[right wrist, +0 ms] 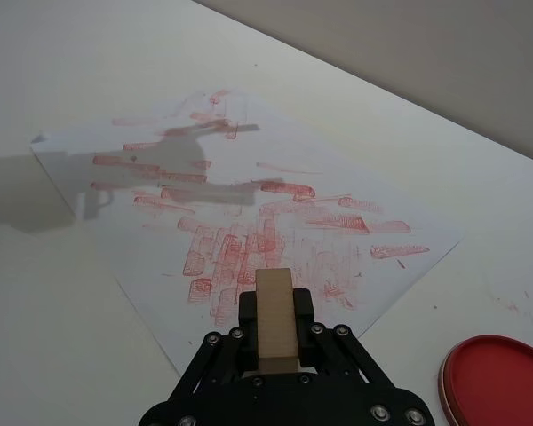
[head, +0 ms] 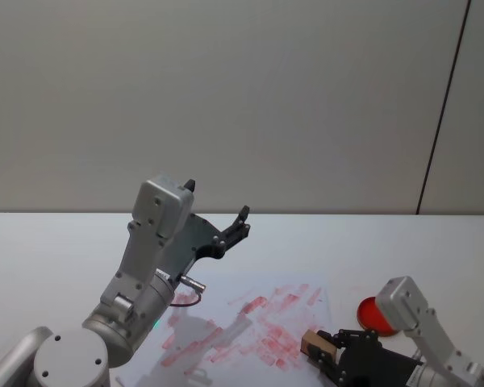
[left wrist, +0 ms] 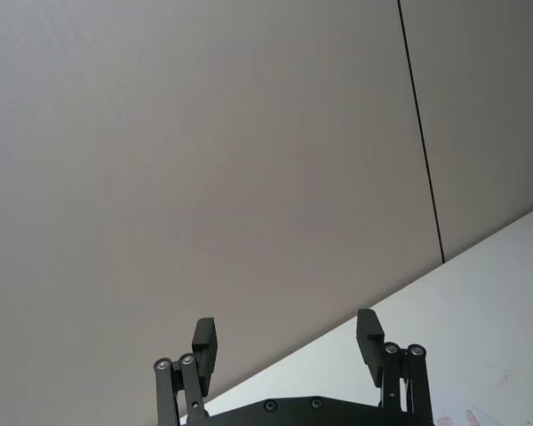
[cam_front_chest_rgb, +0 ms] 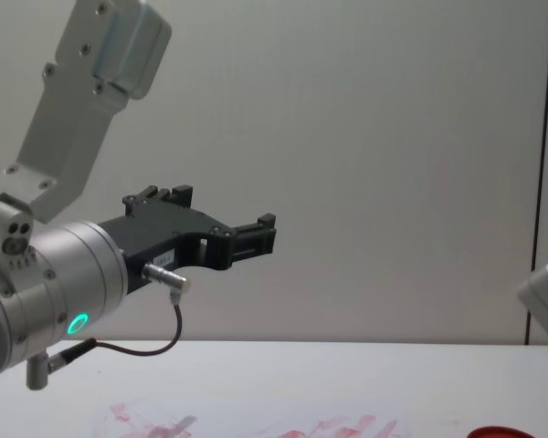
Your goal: Use the one hand to pick up the stamp and affix it onto the A4 paper.
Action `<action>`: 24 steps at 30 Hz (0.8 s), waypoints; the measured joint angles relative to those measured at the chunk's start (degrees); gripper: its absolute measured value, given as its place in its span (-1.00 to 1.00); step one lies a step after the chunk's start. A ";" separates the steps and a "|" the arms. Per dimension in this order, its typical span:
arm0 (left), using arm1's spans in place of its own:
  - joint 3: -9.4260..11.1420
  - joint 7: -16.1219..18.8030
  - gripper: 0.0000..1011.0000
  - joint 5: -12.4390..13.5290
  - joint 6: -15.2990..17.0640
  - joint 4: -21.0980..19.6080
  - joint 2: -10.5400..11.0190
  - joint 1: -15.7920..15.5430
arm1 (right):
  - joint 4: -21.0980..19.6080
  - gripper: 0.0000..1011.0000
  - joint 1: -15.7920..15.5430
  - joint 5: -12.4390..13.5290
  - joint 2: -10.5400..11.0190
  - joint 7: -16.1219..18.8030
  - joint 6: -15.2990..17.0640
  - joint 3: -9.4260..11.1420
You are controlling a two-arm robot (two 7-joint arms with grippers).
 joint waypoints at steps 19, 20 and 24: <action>0.00 0.00 0.98 0.00 0.00 0.00 0.00 0.00 | -1.27 -0.57 0.36 5.72 0.06 -1.66 -0.74 0.83; 0.00 0.00 0.98 0.00 0.00 0.00 0.00 0.00 | -1.45 -0.57 0.43 6.33 0.06 -1.90 -0.99 0.95; 0.00 0.00 0.98 0.00 0.00 0.00 0.00 0.00 | -2.38 -0.57 0.77 8.77 0.14 -3.24 -2.12 1.68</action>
